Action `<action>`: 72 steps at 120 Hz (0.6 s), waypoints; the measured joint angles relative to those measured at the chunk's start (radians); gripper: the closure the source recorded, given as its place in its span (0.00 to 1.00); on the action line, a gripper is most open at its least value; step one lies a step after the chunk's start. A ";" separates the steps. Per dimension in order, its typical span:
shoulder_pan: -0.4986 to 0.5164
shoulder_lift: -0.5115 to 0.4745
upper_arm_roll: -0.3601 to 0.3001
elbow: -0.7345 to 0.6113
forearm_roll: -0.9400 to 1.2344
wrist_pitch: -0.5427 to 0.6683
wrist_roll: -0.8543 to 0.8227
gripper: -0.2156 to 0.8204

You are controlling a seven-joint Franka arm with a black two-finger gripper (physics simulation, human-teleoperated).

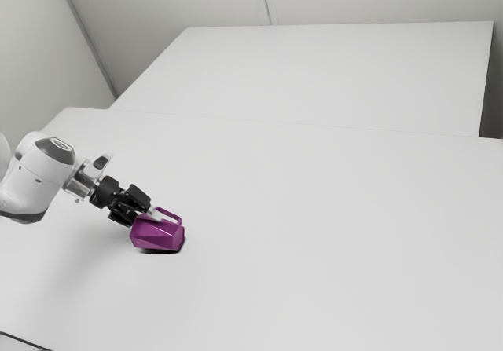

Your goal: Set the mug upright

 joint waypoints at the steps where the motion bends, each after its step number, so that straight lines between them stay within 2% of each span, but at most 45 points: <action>1: 0.000 0.000 0.000 0.000 -0.001 0.000 0.001 0.57; 29: 0.000 -0.001 0.000 0.001 -0.029 -0.008 0.016 0.68; 55: -0.005 -0.007 0.000 -0.001 -0.070 -0.032 0.028 0.86; 72: -0.005 -0.014 0.000 -0.010 -0.099 -0.048 0.034 0.91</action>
